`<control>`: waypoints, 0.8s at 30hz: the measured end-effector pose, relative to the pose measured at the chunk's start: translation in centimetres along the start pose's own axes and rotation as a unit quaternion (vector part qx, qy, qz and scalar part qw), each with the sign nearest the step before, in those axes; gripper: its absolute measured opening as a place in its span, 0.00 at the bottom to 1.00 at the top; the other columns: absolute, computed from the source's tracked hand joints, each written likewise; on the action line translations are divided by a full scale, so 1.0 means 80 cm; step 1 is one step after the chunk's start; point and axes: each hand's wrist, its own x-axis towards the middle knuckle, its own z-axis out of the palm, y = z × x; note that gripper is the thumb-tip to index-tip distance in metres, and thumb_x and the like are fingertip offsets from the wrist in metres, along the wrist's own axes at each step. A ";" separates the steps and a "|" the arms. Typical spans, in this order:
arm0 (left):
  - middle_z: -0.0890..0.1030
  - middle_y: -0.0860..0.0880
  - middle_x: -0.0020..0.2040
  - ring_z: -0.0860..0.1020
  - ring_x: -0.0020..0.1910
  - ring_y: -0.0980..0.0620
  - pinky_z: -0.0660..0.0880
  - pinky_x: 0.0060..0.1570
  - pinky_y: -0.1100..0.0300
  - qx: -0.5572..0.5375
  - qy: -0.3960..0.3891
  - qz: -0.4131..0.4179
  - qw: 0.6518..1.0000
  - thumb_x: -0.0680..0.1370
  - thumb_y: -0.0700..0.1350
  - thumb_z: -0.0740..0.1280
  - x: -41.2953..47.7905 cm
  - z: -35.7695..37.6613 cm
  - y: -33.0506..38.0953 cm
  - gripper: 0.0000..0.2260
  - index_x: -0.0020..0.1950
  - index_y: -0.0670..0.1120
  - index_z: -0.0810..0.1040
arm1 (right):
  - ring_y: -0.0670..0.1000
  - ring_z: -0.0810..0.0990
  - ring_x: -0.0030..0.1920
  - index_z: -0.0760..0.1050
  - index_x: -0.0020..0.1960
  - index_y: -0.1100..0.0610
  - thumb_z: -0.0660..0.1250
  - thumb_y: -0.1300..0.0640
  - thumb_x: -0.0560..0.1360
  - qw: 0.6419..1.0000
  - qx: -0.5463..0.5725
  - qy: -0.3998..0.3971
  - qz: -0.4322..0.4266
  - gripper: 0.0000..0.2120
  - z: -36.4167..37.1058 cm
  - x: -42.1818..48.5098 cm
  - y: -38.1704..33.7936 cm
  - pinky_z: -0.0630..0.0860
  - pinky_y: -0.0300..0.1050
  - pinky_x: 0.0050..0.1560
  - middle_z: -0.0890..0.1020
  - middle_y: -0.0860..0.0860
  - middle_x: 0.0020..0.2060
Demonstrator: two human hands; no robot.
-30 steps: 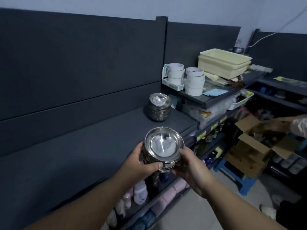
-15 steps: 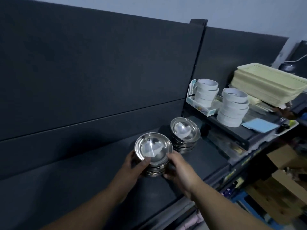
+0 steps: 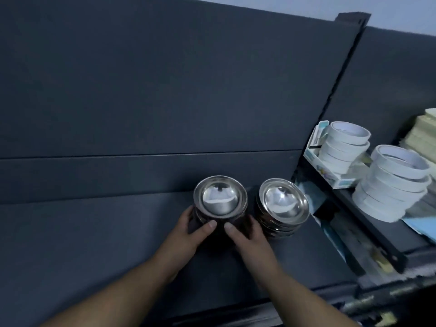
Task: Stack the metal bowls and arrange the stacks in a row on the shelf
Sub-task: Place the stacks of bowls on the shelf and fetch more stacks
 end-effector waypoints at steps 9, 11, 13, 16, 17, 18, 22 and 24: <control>0.74 0.50 0.68 0.73 0.65 0.53 0.69 0.66 0.62 0.308 0.141 -0.067 0.939 0.70 0.58 0.73 -0.103 -0.010 -0.028 0.34 0.73 0.51 0.66 | 0.42 0.80 0.47 0.78 0.59 0.52 0.74 0.51 0.70 0.952 -0.274 -0.126 -0.058 0.18 -0.011 -0.041 0.025 0.73 0.32 0.53 0.82 0.45 0.46; 0.74 0.49 0.68 0.73 0.65 0.53 0.67 0.64 0.66 0.378 0.146 -0.080 0.911 0.71 0.60 0.71 -0.136 -0.027 -0.026 0.34 0.73 0.52 0.64 | 0.42 0.80 0.47 0.78 0.59 0.52 0.73 0.51 0.71 0.930 -0.315 -0.155 -0.103 0.18 0.006 -0.055 0.024 0.71 0.30 0.50 0.81 0.44 0.46; 0.72 0.48 0.68 0.71 0.67 0.52 0.64 0.62 0.68 0.431 0.162 -0.088 0.883 0.73 0.58 0.70 -0.171 -0.049 -0.027 0.32 0.74 0.52 0.63 | 0.43 0.80 0.50 0.77 0.61 0.51 0.72 0.50 0.71 0.908 -0.347 -0.189 -0.136 0.19 0.030 -0.074 0.021 0.72 0.32 0.55 0.82 0.45 0.49; 0.70 0.49 0.69 0.70 0.68 0.51 0.65 0.64 0.65 0.476 0.206 -0.096 0.849 0.74 0.57 0.68 -0.229 -0.088 -0.033 0.30 0.73 0.52 0.63 | 0.45 0.78 0.59 0.75 0.64 0.50 0.70 0.49 0.72 0.863 -0.400 -0.241 -0.192 0.21 0.075 -0.107 0.013 0.70 0.36 0.62 0.80 0.46 0.58; 0.70 0.49 0.70 0.70 0.68 0.51 0.66 0.65 0.62 0.482 0.219 -0.103 0.842 0.74 0.57 0.68 -0.251 -0.103 -0.036 0.30 0.74 0.52 0.63 | 0.46 0.77 0.61 0.74 0.65 0.50 0.69 0.48 0.72 0.849 -0.412 -0.258 -0.209 0.22 0.092 -0.119 0.011 0.69 0.37 0.62 0.79 0.47 0.59; 0.69 0.49 0.71 0.71 0.68 0.50 0.68 0.64 0.61 0.485 0.232 -0.109 0.836 0.74 0.57 0.67 -0.274 -0.119 -0.041 0.30 0.74 0.52 0.63 | 0.47 0.76 0.62 0.73 0.65 0.50 0.69 0.47 0.72 0.836 -0.418 -0.271 -0.228 0.23 0.111 -0.131 0.011 0.69 0.38 0.63 0.78 0.48 0.60; 0.67 0.50 0.72 0.70 0.68 0.50 0.69 0.65 0.59 0.494 0.285 -0.154 0.807 0.75 0.59 0.66 -0.384 -0.196 -0.063 0.32 0.76 0.52 0.60 | 0.50 0.74 0.64 0.68 0.69 0.49 0.65 0.45 0.74 0.779 -0.460 -0.329 -0.272 0.25 0.205 -0.190 0.010 0.70 0.41 0.63 0.74 0.49 0.64; 0.66 0.50 0.73 0.70 0.68 0.50 0.69 0.65 0.58 0.489 0.313 -0.187 0.793 0.74 0.59 0.66 -0.449 -0.240 -0.078 0.33 0.76 0.52 0.60 | 0.51 0.73 0.64 0.65 0.71 0.49 0.63 0.44 0.76 0.747 -0.483 -0.355 -0.287 0.25 0.259 -0.229 0.013 0.70 0.42 0.61 0.72 0.48 0.65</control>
